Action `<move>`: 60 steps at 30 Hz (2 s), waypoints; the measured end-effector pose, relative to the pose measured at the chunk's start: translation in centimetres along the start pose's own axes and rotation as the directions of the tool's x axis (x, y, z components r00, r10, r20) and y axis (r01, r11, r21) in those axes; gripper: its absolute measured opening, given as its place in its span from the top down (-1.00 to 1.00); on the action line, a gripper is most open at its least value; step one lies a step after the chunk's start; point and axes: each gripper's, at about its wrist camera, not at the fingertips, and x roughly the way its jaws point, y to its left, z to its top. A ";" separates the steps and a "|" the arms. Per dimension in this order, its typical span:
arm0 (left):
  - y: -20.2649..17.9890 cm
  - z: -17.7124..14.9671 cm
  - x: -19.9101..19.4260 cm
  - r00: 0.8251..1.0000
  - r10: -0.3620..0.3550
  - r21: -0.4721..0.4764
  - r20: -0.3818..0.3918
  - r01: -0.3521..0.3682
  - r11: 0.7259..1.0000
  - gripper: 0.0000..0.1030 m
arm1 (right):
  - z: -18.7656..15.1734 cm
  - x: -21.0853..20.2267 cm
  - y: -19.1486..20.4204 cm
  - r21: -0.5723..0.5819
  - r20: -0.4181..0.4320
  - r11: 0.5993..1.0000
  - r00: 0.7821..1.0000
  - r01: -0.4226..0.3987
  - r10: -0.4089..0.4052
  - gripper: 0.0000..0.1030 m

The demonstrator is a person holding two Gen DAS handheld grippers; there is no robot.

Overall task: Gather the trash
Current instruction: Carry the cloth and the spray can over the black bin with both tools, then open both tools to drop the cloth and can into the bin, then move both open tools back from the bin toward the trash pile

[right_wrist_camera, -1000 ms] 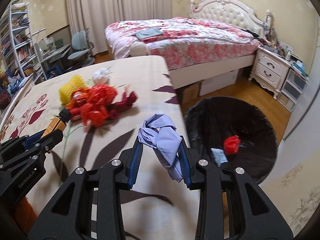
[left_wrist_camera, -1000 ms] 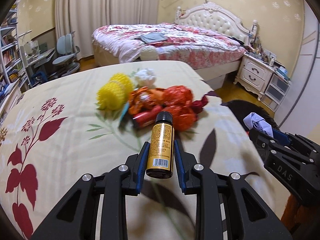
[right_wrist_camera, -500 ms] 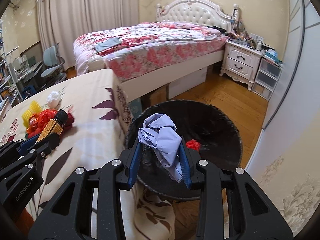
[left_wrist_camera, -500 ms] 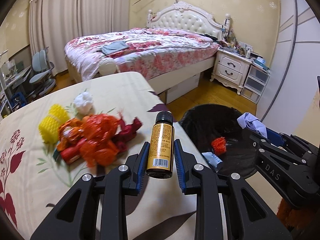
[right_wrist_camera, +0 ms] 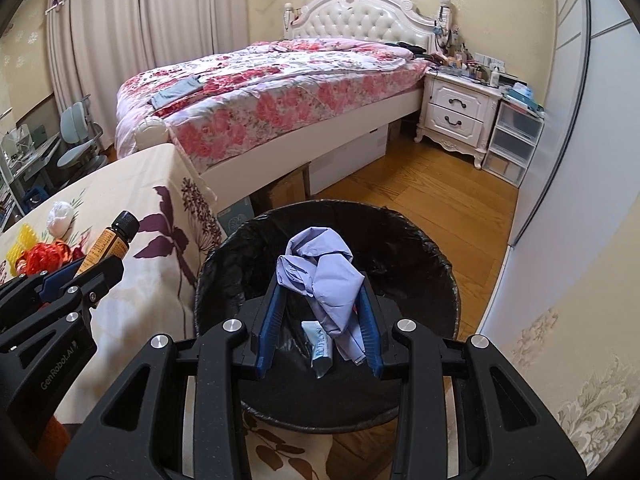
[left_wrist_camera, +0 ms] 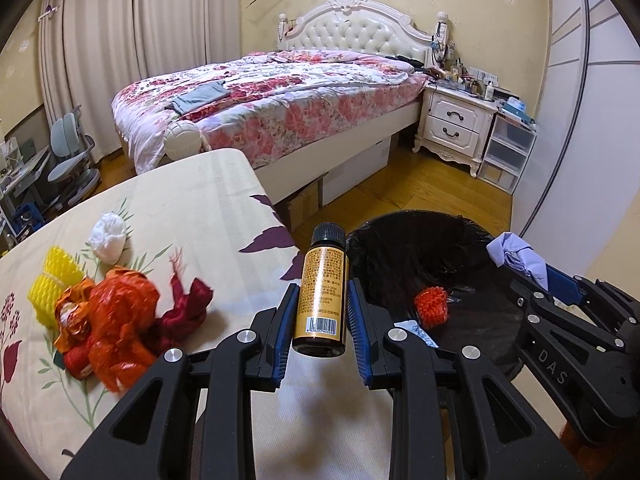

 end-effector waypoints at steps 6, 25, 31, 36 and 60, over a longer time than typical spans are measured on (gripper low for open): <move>-1.3 0.4 1.4 1.000 -0.009 0.022 -0.014 0.010 1.000 0.46 | 0.3 1.2 -1.3 0.031 -0.013 0.999 1.000 0.025 -0.025 0.33; -4.3 1.5 3.8 0.999 -0.003 0.072 -0.037 0.005 0.997 0.46 | 0.3 3.5 -4.1 0.082 -0.053 0.995 0.997 0.060 -0.056 0.33; -4.9 1.7 4.3 0.999 0.004 0.085 -0.041 0.000 0.996 0.46 | 0.3 3.8 -4.5 0.090 -0.059 0.994 0.997 0.063 -0.058 0.33; -5.1 1.8 4.5 0.999 0.002 0.091 -0.039 0.001 0.996 0.46 | 0.4 3.9 -4.7 0.098 -0.057 0.993 0.996 0.069 -0.064 0.33; -2.5 2.1 2.0 0.999 0.034 0.022 0.016 -0.034 0.999 -0.49 | 0.6 2.4 -4.3 0.091 -0.026 0.990 0.994 0.106 -0.104 -0.17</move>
